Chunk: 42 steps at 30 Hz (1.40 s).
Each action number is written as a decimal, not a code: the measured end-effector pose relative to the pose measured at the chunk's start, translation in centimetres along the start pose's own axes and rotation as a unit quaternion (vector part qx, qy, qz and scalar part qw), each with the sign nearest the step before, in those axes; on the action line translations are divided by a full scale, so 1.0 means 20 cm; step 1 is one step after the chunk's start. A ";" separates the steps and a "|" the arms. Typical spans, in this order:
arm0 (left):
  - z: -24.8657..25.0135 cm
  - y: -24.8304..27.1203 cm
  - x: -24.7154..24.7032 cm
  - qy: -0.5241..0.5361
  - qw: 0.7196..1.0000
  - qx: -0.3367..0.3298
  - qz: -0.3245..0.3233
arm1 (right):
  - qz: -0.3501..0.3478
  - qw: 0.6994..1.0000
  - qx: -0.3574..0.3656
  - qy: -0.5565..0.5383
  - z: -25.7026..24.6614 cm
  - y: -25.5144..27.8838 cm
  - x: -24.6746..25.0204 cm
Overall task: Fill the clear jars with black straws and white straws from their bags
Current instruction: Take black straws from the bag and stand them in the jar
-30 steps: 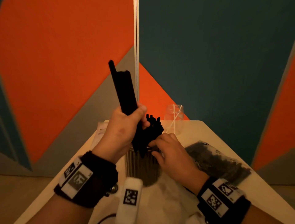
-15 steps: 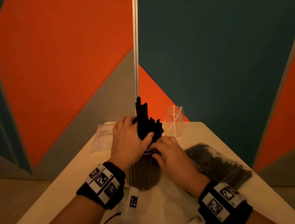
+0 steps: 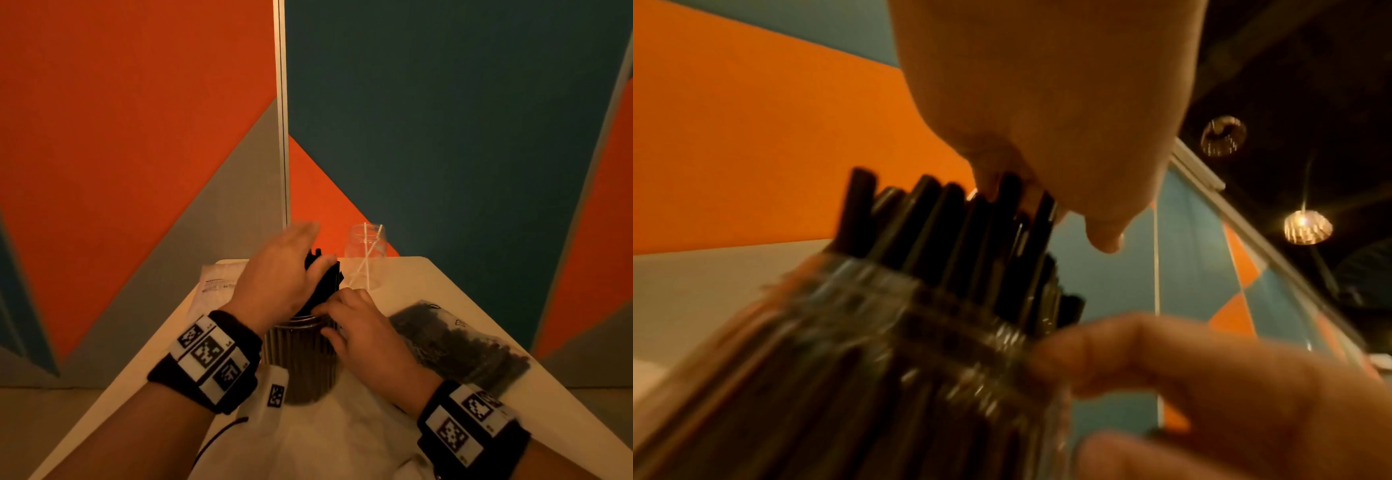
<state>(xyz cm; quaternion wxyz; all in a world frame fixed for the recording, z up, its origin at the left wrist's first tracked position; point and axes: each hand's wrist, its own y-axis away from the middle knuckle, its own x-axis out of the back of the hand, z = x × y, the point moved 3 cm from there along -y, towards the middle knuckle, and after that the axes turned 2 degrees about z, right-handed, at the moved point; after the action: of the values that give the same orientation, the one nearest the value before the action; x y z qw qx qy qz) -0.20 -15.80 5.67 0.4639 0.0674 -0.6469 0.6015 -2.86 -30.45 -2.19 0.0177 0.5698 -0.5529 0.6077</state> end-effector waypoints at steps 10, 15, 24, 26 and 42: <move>0.18 0.12 0.07 -0.071 0.990 -0.100 0.073 | -0.068 0.979 -0.189 0.031 0.27 0.22 0.17; 0.45 0.25 -0.07 -0.080 0.993 -0.084 -0.018 | -0.280 0.883 -0.355 0.128 0.54 0.49 0.15; 0.51 0.39 -0.79 -0.041 0.929 -0.094 -0.357 | -0.342 0.850 -0.355 0.182 0.61 0.61 0.05; 0.51 0.33 -0.85 -0.053 0.927 -0.065 -0.366 | -0.347 0.849 -0.350 0.193 0.60 0.61 0.06; 0.56 0.12 -0.86 -0.043 0.894 0.029 -0.444 | -0.391 0.828 -0.350 0.196 0.54 0.55 0.12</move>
<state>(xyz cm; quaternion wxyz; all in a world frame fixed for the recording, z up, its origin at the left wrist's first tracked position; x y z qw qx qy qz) 2.06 -32.74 -6.12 0.6522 0.3868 -0.5514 0.3477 -3.61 -43.55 -10.52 0.5600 0.5632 -0.4442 0.4147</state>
